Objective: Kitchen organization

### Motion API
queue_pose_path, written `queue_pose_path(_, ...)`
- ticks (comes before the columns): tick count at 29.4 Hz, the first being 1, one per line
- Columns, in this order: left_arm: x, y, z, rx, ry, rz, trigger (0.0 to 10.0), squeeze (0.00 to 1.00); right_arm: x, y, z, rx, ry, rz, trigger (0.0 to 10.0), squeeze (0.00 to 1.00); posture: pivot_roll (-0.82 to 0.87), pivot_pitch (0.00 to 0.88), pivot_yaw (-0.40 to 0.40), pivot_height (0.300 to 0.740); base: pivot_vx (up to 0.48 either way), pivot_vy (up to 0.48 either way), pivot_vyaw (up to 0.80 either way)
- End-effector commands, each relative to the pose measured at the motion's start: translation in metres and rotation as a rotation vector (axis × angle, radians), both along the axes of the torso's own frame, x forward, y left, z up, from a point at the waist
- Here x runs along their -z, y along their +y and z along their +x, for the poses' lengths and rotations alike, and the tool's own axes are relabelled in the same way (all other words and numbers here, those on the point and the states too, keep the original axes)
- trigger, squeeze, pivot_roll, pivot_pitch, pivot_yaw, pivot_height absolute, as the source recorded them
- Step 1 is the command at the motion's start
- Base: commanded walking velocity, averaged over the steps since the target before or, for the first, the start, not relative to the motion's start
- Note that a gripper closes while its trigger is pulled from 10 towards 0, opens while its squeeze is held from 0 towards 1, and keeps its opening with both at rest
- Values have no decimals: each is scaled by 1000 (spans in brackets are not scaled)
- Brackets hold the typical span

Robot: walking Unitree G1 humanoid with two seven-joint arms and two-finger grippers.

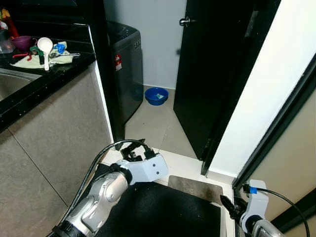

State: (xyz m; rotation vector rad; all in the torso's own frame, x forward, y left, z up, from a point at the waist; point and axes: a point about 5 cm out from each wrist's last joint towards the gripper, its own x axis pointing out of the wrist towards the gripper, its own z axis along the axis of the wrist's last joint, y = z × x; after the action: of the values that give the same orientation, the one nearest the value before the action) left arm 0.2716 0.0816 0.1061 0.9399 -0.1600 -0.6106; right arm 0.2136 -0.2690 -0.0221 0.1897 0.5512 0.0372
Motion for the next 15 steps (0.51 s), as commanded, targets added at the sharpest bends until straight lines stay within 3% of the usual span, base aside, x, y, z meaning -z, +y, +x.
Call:
queue_pose_path(1, 1, -1, -3, 7, 6, 18, 10000, 0, 2, 0, -3, -2, 9, 3, 10000, 0, -67, 0, -7, 740, 0, 0, 0)
queue_pose_path(15, 2, 1, -9, 16, 11, -2, 10000, 0, 5, 3, -9, -1, 15, 6, 10000, 0, -63, 0, 1, 740, 0, 0, 0)
